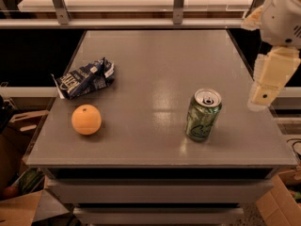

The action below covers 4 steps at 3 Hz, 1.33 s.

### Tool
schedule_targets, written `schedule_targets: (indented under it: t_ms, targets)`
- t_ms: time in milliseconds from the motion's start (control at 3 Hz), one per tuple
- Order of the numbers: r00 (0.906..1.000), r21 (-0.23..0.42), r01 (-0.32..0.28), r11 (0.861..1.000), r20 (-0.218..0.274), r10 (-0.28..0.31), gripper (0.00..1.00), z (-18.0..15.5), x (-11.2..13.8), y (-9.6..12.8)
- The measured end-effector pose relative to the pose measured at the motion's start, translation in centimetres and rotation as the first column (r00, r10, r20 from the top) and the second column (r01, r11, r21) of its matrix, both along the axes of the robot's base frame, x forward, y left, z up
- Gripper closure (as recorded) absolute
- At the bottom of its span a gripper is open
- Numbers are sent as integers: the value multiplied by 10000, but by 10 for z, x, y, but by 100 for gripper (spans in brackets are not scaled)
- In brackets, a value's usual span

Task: Pick blue chip bag

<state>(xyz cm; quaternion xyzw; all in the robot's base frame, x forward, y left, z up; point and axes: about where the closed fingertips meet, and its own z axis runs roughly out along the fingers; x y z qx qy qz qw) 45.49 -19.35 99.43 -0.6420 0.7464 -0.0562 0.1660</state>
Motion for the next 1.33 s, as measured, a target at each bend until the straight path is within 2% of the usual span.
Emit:
schedule_targets:
  t_ms: [333,667,1000,1333]
  targets:
    - [9890,-708,-1312,9888,595,1355,0,25,23,32]
    - [9522,-1357,-2733,9523,1023,2879,0,44,49,73]
    - [8841,-1795,-4262,8866,1248,4503,0,50,74,135]
    - [8861,-1720,-4155,8932,1450,4402,0,54,73,135]
